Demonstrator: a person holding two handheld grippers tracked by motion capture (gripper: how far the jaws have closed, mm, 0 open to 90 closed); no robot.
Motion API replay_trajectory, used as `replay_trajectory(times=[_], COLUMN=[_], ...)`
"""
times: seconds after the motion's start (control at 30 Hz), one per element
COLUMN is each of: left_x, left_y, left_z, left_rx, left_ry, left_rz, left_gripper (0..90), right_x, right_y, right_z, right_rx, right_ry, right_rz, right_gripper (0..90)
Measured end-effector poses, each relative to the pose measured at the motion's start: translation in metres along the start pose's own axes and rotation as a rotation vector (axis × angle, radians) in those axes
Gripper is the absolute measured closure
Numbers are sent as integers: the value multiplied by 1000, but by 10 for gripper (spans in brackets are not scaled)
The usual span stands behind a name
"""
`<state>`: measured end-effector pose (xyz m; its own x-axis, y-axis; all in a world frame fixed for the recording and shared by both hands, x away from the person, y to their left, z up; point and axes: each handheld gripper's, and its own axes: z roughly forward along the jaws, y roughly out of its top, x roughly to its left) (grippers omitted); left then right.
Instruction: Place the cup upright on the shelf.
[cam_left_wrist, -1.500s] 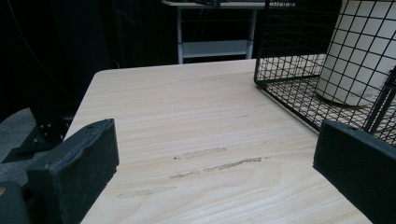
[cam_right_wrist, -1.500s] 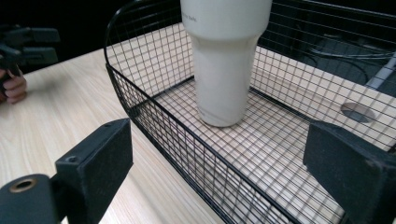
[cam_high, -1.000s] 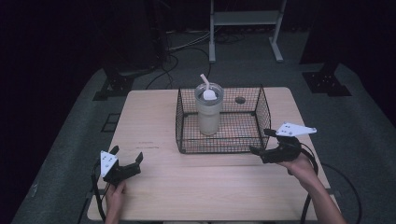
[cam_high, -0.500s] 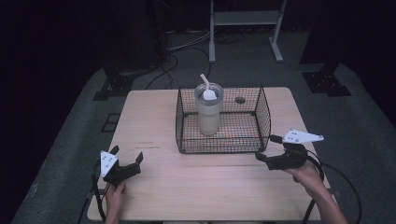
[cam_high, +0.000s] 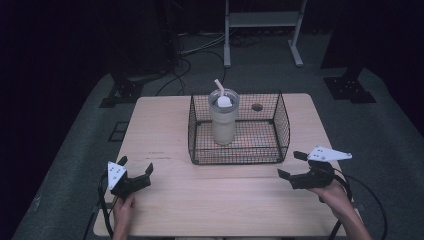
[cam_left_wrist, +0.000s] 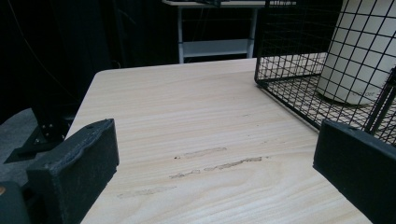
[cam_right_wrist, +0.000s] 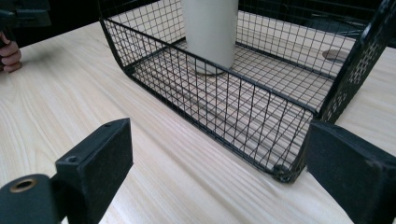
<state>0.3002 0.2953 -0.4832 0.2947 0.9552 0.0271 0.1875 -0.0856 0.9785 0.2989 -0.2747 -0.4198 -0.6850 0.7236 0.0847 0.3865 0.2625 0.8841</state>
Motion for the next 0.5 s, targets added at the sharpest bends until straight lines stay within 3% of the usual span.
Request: replay_trajectory(times=[0.5], left_x=[0], left_y=[0], left_z=[0], left_rx=[0], left_ry=[1], left_rz=[-1], left_gripper=[0], right_x=[0], right_y=[-20], right_z=[-6], right_rx=[12], right_ry=[-17], right_rz=[8], right_gripper=[76])
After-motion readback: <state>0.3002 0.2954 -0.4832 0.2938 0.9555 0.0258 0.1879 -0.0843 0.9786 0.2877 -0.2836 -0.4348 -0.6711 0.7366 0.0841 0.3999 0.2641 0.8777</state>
